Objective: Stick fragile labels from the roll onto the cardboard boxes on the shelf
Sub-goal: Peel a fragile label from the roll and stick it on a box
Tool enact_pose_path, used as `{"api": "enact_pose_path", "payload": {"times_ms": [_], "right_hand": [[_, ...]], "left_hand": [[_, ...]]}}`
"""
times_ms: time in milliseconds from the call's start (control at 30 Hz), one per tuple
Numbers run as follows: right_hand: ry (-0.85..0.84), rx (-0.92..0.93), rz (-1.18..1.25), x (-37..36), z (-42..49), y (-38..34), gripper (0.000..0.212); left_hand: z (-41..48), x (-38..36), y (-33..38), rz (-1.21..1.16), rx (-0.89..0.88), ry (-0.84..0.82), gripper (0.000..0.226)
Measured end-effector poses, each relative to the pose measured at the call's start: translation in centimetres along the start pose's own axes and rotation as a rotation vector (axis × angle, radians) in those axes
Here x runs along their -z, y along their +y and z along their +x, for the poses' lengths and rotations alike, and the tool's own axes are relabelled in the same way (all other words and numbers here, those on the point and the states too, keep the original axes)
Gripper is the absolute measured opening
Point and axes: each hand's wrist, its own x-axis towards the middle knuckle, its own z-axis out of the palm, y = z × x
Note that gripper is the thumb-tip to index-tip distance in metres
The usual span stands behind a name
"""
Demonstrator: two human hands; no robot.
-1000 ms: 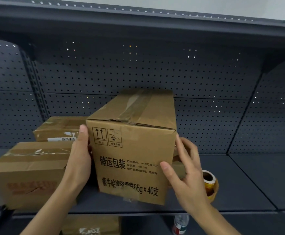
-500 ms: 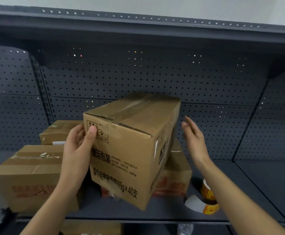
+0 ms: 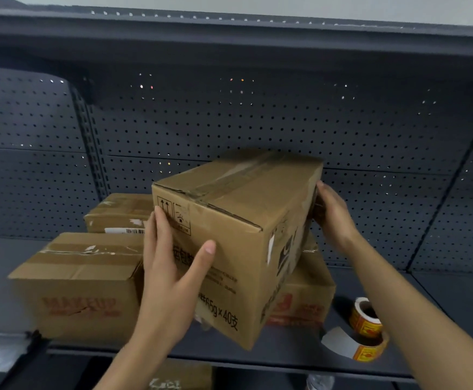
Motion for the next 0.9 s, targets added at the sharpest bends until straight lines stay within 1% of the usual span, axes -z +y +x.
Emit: {"api": "enact_pose_path", "payload": {"times_ms": [33, 67, 100, 167, 200, 233, 267, 333, 400, 467, 533, 600, 633, 667, 700, 767, 833, 900], "right_hand": [[0.020, 0.000, -0.005, 0.1, -0.4, -0.2, 0.092], [0.050, 0.006, -0.012, 0.2, -1.0, -0.5, 0.089], [0.067, 0.023, -0.018, 0.2, -1.8, -0.9, 0.079], [0.087, 0.063, -0.045, 0.3, -3.6, -1.8, 0.041], [0.094, 0.082, -0.053, 0.6, -4.4, -2.0, 0.028], [0.103, 0.103, -0.062, 0.9, -5.1, -2.0, 0.022], [0.114, 0.126, -0.076, 1.1, -5.9, -2.3, 0.021], [0.151, 0.174, -0.115, 1.6, -7.2, -2.6, 0.026], [0.194, 0.197, -0.150, 2.2, -8.1, -2.3, 0.033], [0.236, 0.205, -0.180, 2.6, -8.7, -1.9, 0.041], [0.268, 0.202, -0.222, 2.8, -9.1, -1.3, 0.050], [0.294, 0.194, -0.264, 2.8, -9.2, -0.8, 0.056], [0.305, 0.193, -0.280, 2.6, -9.2, -0.5, 0.059], [0.312, 0.193, -0.295, 2.4, -9.1, -0.4, 0.062], [0.326, 0.192, -0.311, 2.1, -9.0, -0.3, 0.064], [0.352, 0.195, -0.352, 1.4, -8.8, -0.4, 0.062], [0.376, 0.196, -0.372, 0.9, -8.7, -0.4, 0.057], [0.391, 0.203, -0.385, 0.7, -8.7, -0.4, 0.053]], "left_hand": [[0.3, -0.1, -0.1, -0.015, 0.009, -0.022, 0.108], [0.6, -0.2, -0.1, -0.034, 0.015, -0.040, 0.109], [1.1, -0.2, -0.1, -0.051, 0.018, -0.055, 0.110], [2.2, -0.1, -0.2, -0.087, 0.010, -0.081, 0.118], [2.7, -0.1, -0.3, -0.109, 0.009, -0.094, 0.122], [3.3, 0.0, -0.4, -0.132, 0.008, -0.111, 0.124], [3.9, 0.0, -0.5, -0.155, 0.004, -0.139, 0.123], [5.6, 0.0, -1.2, -0.210, 0.014, -0.218, 0.114], [7.8, -0.1, -2.4, -0.231, 0.034, -0.299, 0.100], [9.6, -0.3, -3.1, -0.223, 0.063, -0.374, 0.095], [10.7, -0.6, -2.5, -0.252, 0.079, -0.409, 0.088], [11.2, -1.1, -1.2, -0.288, 0.088, -0.405, 0.058], [11.5, -1.4, -0.8, -0.302, 0.113, -0.382, 0.049], [11.7, -1.7, -0.6, -0.292, 0.125, -0.343, 0.048], [12.0, -1.8, -0.8, -0.267, 0.118, -0.304, 0.052], [12.2, -2.0, -1.5, -0.262, 0.109, -0.255, 0.055], [11.8, -2.1, -2.4, -0.363, 0.113, -0.288, 0.054], [11.1, -2.1, -3.2, -0.459, 0.109, -0.346, 0.062]]}}
